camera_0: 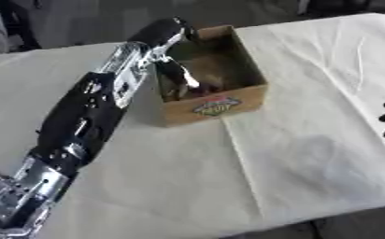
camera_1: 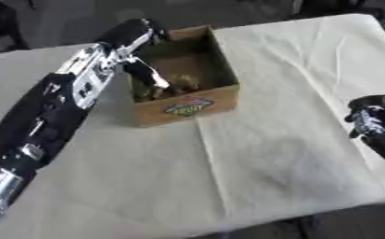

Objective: Pick up objects on the table and place them in the box.

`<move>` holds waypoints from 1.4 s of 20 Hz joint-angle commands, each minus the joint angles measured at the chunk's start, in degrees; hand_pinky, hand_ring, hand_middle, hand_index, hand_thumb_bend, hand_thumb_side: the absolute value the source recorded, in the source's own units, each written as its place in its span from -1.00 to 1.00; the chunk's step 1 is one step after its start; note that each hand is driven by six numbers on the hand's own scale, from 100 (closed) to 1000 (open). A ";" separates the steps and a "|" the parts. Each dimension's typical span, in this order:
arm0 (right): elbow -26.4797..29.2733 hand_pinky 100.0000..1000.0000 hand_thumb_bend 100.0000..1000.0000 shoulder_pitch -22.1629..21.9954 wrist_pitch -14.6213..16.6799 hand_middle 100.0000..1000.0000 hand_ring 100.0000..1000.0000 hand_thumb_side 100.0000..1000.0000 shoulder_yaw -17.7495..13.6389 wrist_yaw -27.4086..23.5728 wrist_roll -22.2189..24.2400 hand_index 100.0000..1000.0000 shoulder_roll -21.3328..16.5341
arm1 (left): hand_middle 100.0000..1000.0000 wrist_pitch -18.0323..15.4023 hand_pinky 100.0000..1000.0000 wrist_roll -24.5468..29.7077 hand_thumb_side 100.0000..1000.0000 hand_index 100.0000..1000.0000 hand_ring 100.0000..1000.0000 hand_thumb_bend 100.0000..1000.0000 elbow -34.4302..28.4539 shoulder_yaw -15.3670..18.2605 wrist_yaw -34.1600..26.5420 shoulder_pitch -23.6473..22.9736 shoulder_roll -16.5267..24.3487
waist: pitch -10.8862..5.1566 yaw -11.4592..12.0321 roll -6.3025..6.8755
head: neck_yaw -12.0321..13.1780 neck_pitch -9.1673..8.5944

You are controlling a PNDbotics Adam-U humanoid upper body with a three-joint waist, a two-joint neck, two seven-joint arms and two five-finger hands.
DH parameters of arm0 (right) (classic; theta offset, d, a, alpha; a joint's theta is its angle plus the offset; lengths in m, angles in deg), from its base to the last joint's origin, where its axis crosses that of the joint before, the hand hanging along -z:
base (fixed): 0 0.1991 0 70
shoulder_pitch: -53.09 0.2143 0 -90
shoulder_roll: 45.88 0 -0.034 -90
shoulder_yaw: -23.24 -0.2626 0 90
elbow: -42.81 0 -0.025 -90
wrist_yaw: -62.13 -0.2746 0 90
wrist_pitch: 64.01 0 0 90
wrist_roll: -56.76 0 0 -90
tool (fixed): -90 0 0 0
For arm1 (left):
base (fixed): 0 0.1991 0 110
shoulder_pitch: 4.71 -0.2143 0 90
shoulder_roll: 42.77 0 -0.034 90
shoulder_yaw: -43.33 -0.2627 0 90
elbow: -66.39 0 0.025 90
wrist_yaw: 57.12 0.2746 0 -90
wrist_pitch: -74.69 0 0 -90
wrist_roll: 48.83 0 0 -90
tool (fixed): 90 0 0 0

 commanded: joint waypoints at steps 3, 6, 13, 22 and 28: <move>0.43 -0.38 -1.00 0.00 0.09 0.08 0.01 -0.40 -1.18 -0.17 -0.80 0.17 -0.85 | 0.15 4.25 0.16 -2.01 -0.45 0.42 0.05 0.08 -12.47 0.09 -11.97 -3.30 6.59 | -1.33 1.55 -0.52 | -0.84 0.68; 0.52 -0.38 -1.00 -0.18 0.13 0.08 0.01 -0.40 -1.74 -0.31 -1.36 0.17 -0.83 | 0.11 6.71 0.12 -6.05 -0.42 0.38 0.00 -0.07 -21.66 1.65 -21.47 -10.70 10.80 | -1.52 3.34 -0.87 | -1.70 0.80; 0.85 -0.38 -1.00 -0.25 0.23 0.09 0.01 -0.40 -2.55 -0.59 -2.48 0.18 -0.86 | 0.04 7.65 0.03 -17.83 -0.36 0.31 -0.06 -0.25 -35.22 7.59 -39.65 -28.53 13.35 | -1.34 5.26 -1.20 | -2.58 0.73; 1.36 -0.38 -1.00 -0.38 0.29 0.08 0.01 -0.40 -3.15 -0.86 -3.32 0.18 -0.51 | -0.02 4.71 -0.03 -28.61 -0.28 0.26 -0.10 -0.28 -37.91 12.10 -45.35 -38.93 6.73 | -0.85 6.20 -1.75 | -1.75 0.18; 1.65 -0.38 -1.00 -0.41 0.29 0.08 0.01 -0.40 -3.34 -0.89 -3.70 0.18 -0.40 | -0.03 3.71 -0.04 -30.18 -0.24 0.25 -0.12 -0.30 -36.44 12.26 -46.40 -42.17 4.63 | -0.44 6.74 -1.86 | -0.28 -0.22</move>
